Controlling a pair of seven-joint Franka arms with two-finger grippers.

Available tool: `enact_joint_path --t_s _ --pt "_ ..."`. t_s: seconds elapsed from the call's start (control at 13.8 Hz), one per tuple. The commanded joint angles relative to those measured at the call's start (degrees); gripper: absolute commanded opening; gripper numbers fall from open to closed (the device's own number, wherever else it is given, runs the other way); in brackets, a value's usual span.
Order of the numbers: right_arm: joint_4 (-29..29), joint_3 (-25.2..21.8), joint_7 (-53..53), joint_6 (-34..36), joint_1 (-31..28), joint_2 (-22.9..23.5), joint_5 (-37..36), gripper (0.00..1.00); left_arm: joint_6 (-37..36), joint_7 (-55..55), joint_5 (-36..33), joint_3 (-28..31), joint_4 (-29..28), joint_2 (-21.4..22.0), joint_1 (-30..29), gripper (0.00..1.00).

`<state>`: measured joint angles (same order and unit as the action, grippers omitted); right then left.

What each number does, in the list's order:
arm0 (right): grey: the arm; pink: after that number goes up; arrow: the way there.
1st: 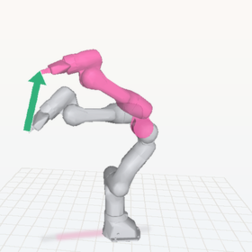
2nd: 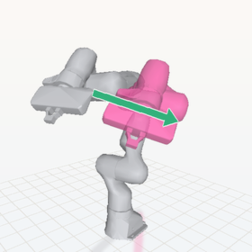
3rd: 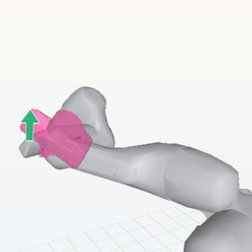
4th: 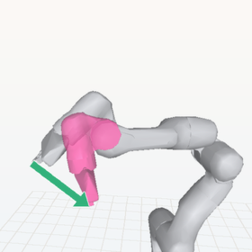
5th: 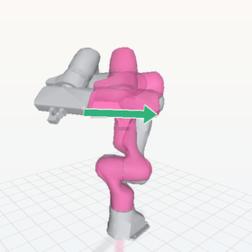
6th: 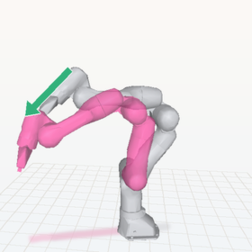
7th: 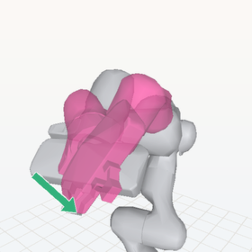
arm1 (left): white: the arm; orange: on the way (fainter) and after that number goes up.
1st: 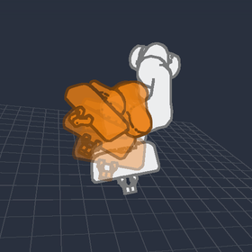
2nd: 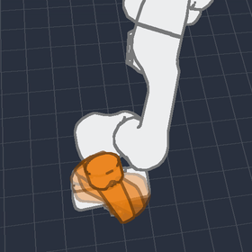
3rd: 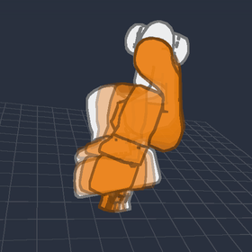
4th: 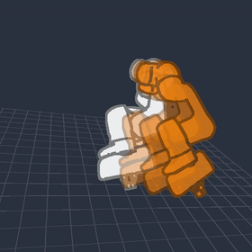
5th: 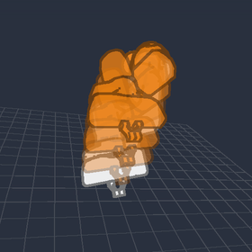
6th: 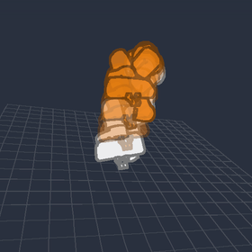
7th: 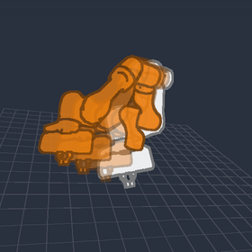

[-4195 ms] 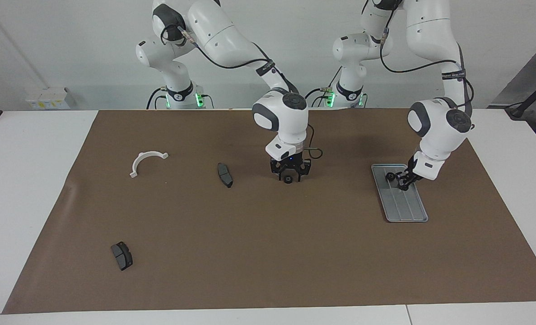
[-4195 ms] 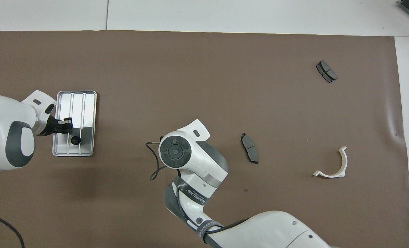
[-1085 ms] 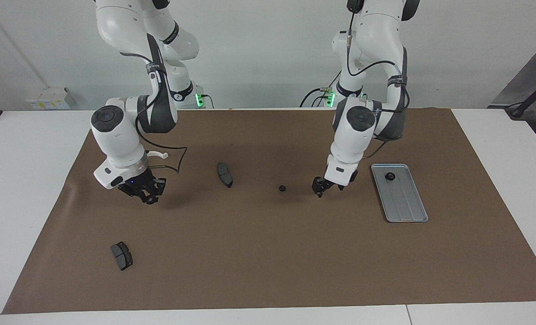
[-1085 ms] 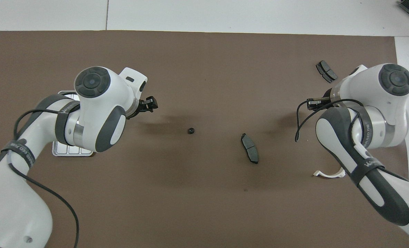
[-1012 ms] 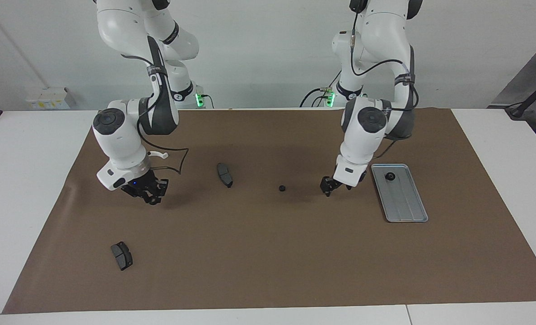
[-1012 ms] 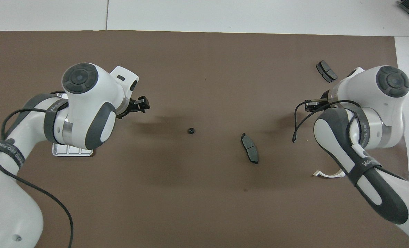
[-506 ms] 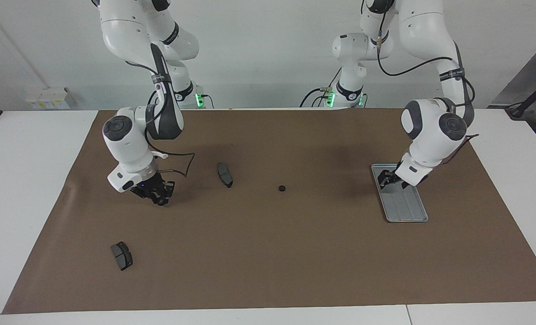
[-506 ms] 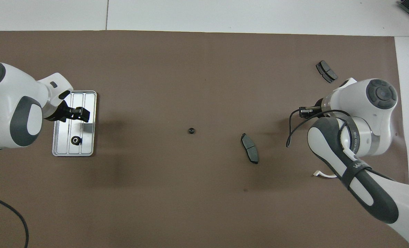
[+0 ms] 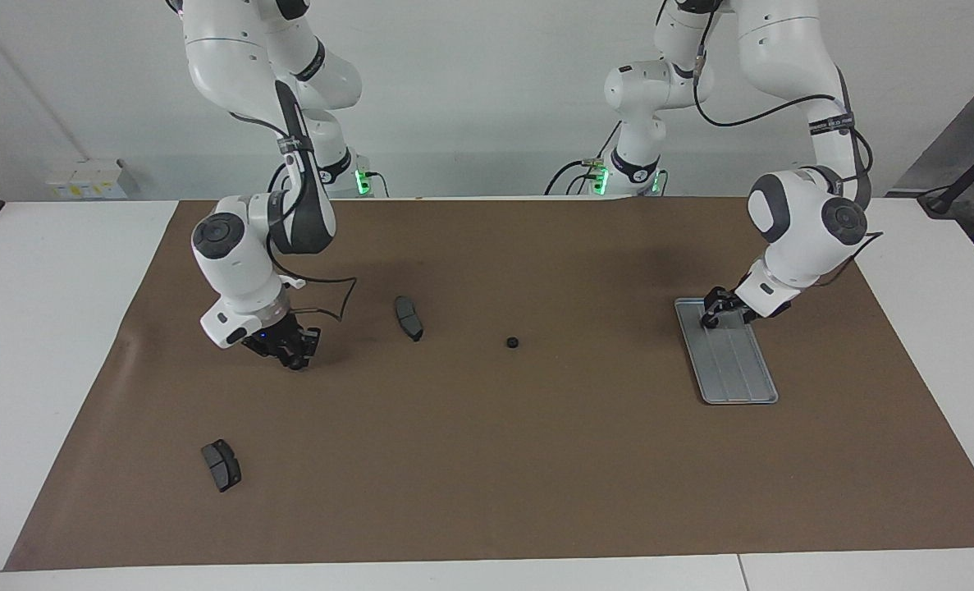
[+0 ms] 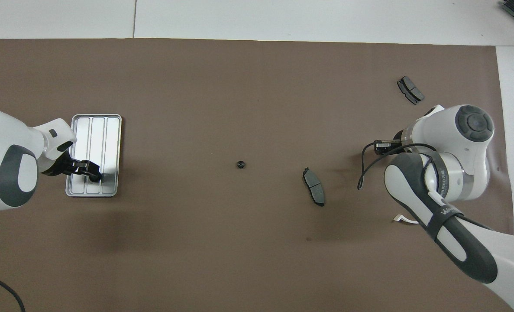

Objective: Place bearing gear from tray to pile

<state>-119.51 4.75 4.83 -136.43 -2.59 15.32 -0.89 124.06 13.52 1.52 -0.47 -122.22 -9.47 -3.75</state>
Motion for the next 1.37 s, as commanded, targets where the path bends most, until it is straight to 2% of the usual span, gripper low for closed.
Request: enact_joint_path --t_s 0.0,0.22,0.36,0.51,0.72,0.8,0.94,1.01,1.16,1.3 --pt "-2.65 0.43 0.26 -1.21 -0.48 -2.13 1.51 0.27 4.51 -0.76 0.76 -0.32 -6.36 3.75 -0.03 0.79" --pt "-2.65 0.43 -0.26 -1.12 -0.83 -2.13 1.51 0.27 5.31 -3.84 0.76 -0.32 -6.54 4.02 1.2 0.76" --pt "-2.74 0.43 -0.53 -0.33 -0.92 -2.65 1.6 0.27 8.28 -4.02 0.76 -0.41 -7.85 3.75 1.38 0.76" --pt "-4.32 0.43 -1.05 -0.33 -1.27 -4.06 1.6 0.27 11.89 -5.33 0.76 -0.41 -9.35 3.4 2.16 0.74" --pt "-6.95 0.43 -4.9 -3.04 -3.9 -4.85 1.51 0.28 11.91 -5.43 0.76 -0.32 -9.35 3.22 2.26 0.67" --pt "-7.66 0.43 -6.23 -4.19 -4.26 -4.94 1.51 0.38 11.73 -5.52 0.76 -0.32 -9.35 3.22 2.26 0.64" --pt "-7.75 0.43 -5.72 -4.37 -3.83 -5.03 1.51 0.93 11.38 -5.43 0.76 -0.32 -9.35 3.22 2.26 0.48" --pt "-7.49 0.43 -5.28 -4.29 -3.56 -4.95 1.51 1.0 11.29 -5.43 0.76 -0.32 -9.35 3.22 2.26 0.43" --pt "-5.83 0.87 -4.92 -3.76 -3.3 -5.29 1.51 1.0 11.29 -5.52 0.76 -0.32 -9.35 3.22 2.26 0.3" --pt "-3.02 1.05 -2.74 -0.97 -0.5 -6.43 1.51 1.0 11.2 -5.52 0.67 -0.32 -8.83 3.05 2.26 0.19"
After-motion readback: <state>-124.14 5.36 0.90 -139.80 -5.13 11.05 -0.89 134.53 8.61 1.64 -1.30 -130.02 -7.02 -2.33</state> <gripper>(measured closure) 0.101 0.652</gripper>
